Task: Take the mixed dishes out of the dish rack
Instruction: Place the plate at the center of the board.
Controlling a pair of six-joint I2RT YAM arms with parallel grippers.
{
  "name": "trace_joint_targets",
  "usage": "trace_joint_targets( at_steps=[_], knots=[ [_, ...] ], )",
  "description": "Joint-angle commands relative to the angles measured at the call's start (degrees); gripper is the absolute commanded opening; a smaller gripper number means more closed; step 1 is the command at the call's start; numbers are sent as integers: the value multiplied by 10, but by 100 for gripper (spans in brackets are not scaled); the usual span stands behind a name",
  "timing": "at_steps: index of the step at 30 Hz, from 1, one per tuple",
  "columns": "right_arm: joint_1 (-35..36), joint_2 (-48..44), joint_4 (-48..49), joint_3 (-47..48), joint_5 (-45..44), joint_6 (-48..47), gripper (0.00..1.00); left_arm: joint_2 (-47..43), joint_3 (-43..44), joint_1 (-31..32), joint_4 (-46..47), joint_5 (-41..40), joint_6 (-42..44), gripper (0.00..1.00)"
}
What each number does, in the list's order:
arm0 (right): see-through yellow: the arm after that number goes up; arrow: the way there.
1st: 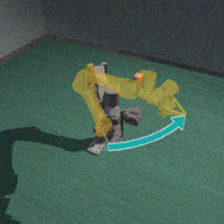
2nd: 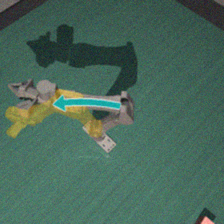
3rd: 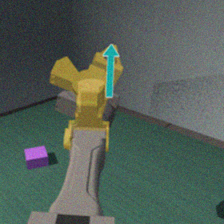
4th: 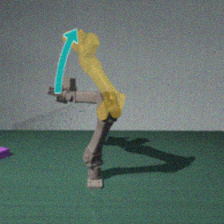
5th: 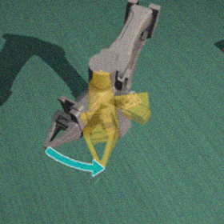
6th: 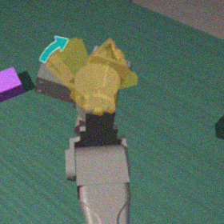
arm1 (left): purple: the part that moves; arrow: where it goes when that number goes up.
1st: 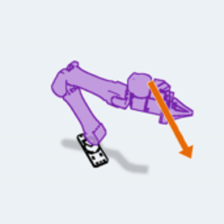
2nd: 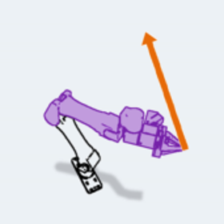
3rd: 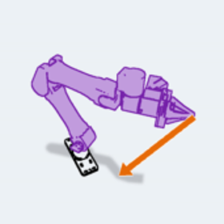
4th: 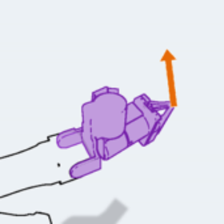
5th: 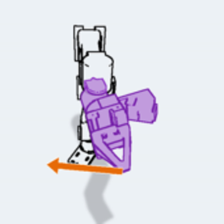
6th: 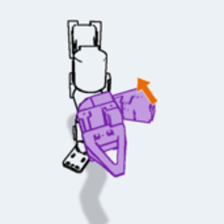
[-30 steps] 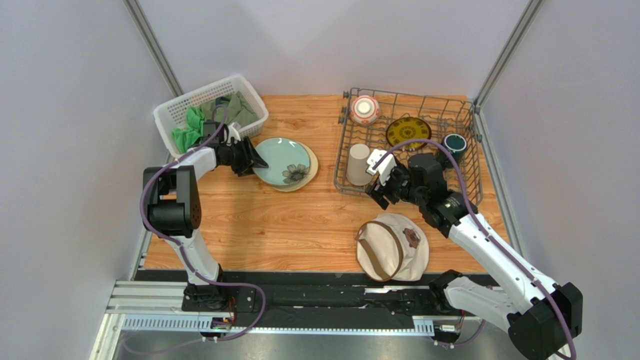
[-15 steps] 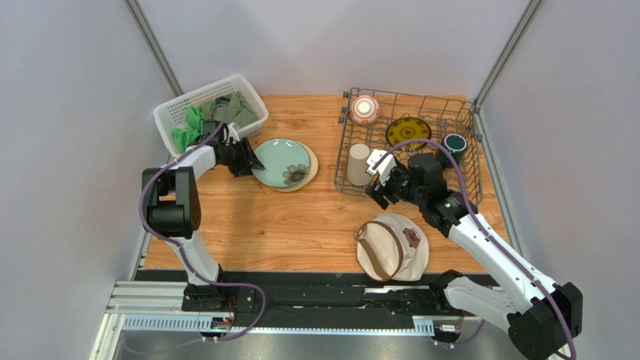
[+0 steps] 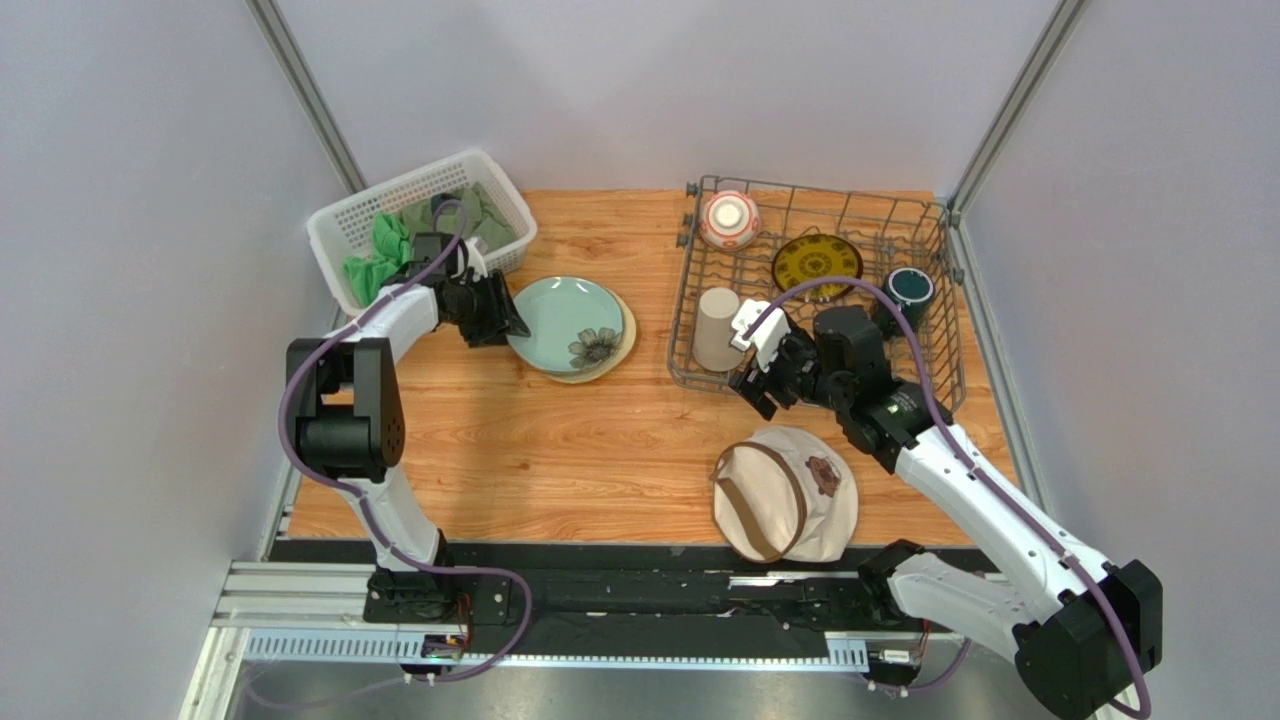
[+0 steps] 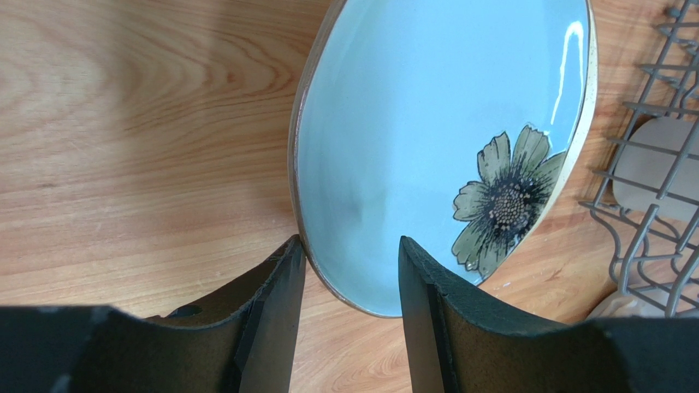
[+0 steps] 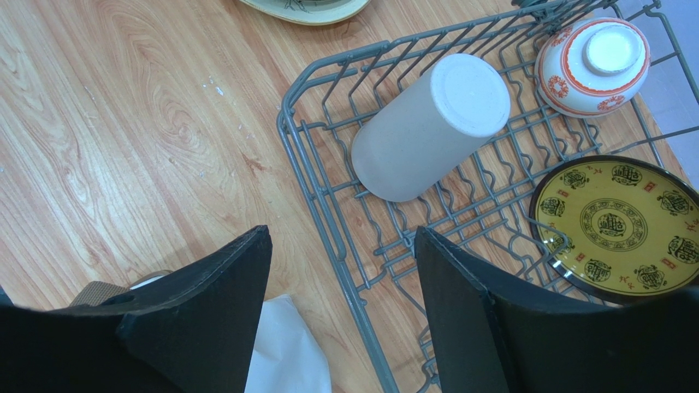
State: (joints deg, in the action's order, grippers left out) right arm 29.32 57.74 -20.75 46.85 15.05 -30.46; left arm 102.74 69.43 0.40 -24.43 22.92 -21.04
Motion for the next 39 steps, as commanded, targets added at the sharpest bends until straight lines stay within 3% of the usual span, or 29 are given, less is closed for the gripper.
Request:
trace_joint_targets(
  at_steps=[1, 17, 30, 32, 33, 36, 39],
  knots=[
    [-1, 1, -2, 1, 10, -14, 70, -25, 29, 17, -1, 3, 12, 53],
    [-2, 7, 0, 3, 2, -10, 70, -15, 33, 21, -13, -10, 23, 53],
    [-60, 27, 16, 71, -131, 12, 72, -59, 66, 21, -44, -45, 94, 61],
    [-70, 44, 15, 85, -135, 1, 77, -73, 63, 21, -43, -45, 105, 63],
    [-80, 49, 13, 100, -136, -6, 85, -76, 63, 21, -43, -44, 108, 64],
    [-106, 83, 5, 140, -136, -30, 86, -92, 60, 21, -43, -40, 116, 68],
    [-136, 120, -2, 172, -128, -45, 87, -104, 54, 21, -43, -37, 124, 79]
  ],
)
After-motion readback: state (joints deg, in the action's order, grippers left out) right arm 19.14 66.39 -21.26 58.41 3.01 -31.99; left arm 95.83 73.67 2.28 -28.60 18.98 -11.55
